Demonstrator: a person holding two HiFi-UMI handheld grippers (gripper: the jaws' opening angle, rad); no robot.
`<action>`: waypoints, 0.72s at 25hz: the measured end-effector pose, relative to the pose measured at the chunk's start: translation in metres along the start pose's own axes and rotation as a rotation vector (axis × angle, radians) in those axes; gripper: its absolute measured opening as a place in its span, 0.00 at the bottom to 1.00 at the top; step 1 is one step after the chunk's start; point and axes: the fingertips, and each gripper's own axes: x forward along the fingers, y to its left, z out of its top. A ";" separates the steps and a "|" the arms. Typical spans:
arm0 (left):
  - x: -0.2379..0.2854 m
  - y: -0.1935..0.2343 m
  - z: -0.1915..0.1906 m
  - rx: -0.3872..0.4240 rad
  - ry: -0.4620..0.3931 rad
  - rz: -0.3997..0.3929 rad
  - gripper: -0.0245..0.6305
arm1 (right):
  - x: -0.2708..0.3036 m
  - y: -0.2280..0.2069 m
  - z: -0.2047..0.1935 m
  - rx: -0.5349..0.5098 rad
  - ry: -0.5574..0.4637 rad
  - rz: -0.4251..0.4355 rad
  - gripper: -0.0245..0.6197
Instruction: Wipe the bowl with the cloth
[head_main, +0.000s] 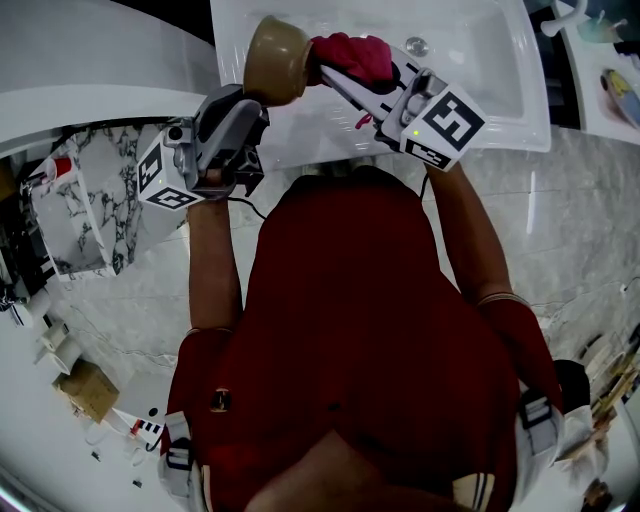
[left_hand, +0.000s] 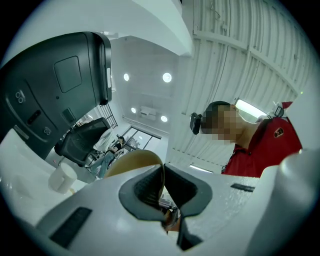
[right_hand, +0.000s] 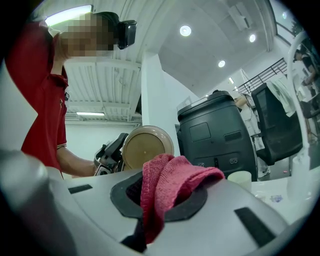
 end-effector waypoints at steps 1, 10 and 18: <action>0.001 0.002 0.001 0.001 -0.009 0.010 0.07 | 0.001 0.001 -0.001 0.006 0.002 0.002 0.08; 0.003 0.016 0.005 0.025 -0.072 0.110 0.07 | 0.007 0.016 -0.014 0.019 0.033 0.036 0.08; 0.003 0.034 -0.002 0.067 -0.032 0.224 0.07 | 0.010 0.030 -0.011 -0.020 0.055 0.076 0.08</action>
